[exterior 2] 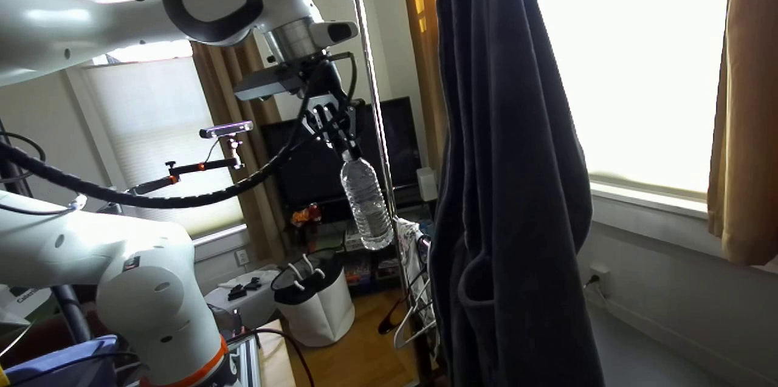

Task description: Remove the water bottle from the hanged robe pocket and put it on the floor

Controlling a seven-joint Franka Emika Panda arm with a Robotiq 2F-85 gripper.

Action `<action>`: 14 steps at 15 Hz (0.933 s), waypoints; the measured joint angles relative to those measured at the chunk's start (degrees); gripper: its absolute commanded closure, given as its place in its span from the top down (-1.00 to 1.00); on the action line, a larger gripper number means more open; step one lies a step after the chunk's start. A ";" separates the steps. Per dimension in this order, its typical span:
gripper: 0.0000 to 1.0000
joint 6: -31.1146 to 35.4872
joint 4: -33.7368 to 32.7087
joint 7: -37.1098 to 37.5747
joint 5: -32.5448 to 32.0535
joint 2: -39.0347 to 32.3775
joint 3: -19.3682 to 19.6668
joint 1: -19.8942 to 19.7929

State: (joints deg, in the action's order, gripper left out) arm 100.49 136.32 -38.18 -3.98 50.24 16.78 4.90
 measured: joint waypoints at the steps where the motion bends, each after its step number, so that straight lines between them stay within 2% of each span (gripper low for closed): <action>1: -0.85 0.00 -0.17 -0.55 1.19 -1.50 -0.50 1.91; 2: -0.85 -0.02 -0.46 -1.20 2.42 -3.21 -1.18 3.72; 3: -0.38 -0.31 -0.90 -1.95 3.53 -4.95 -1.89 5.30; 7: -0.38 -1.11 -2.85 -3.54 4.87 -9.68 -3.53 7.49; 8: -0.85 -1.18 -3.07 -3.78 4.88 -9.91 -3.46 7.46; 11: -0.85 -0.92 -3.09 -4.62 5.31 -10.15 -3.76 7.17; 14: -0.85 6.66 -2.82 -7.75 9.36 -13.32 -6.56 9.68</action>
State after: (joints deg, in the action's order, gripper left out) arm 107.16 133.50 -45.93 5.38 36.92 10.22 14.58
